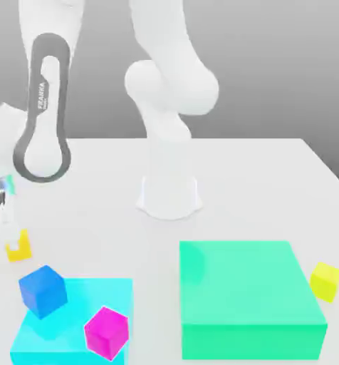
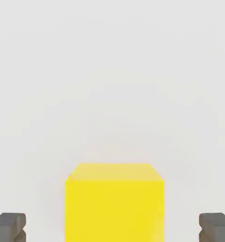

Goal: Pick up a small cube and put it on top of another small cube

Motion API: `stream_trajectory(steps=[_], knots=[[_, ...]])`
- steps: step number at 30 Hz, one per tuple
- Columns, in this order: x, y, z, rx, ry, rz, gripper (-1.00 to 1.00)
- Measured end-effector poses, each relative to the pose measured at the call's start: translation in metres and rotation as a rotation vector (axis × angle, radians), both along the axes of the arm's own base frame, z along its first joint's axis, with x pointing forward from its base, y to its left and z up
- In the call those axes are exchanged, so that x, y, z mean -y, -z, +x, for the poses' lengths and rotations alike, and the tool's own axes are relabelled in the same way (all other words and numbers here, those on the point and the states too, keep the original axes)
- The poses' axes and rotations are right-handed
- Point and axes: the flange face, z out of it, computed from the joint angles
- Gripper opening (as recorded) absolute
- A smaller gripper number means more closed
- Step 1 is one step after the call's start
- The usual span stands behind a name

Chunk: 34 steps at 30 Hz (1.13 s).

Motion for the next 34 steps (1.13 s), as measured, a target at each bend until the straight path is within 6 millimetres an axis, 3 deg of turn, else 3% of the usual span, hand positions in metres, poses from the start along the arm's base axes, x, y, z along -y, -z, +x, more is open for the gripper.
stream_trajectory(steps=[7,13,15,19,23,26,28,29,30,31,34], knots=[[0.0,0.0,0.0,0.0,0.0,0.0,-1.0],[0.0,-0.055,0.001,0.001,0.0,0.001,-1.0],[-0.006,-0.071,0.026,0.003,0.003,0.002,-1.0],[-0.04,-0.105,0.103,0.004,-0.017,0.003,-1.0],[-0.085,-0.143,0.167,0.004,-0.01,0.004,-1.0],[-0.13,-0.173,0.209,0.004,-0.005,0.003,-1.0],[-0.148,-0.163,0.223,0.003,-0.017,0.002,-1.0],[-0.151,-0.15,0.225,0.003,-0.018,0.002,-1.0],[-0.141,-0.136,0.22,0.003,0.008,0.002,-1.0],[-0.138,-0.125,0.218,0.003,0.018,0.001,1.0],[-0.138,-0.125,0.218,0.003,0.018,0.001,1.0]])
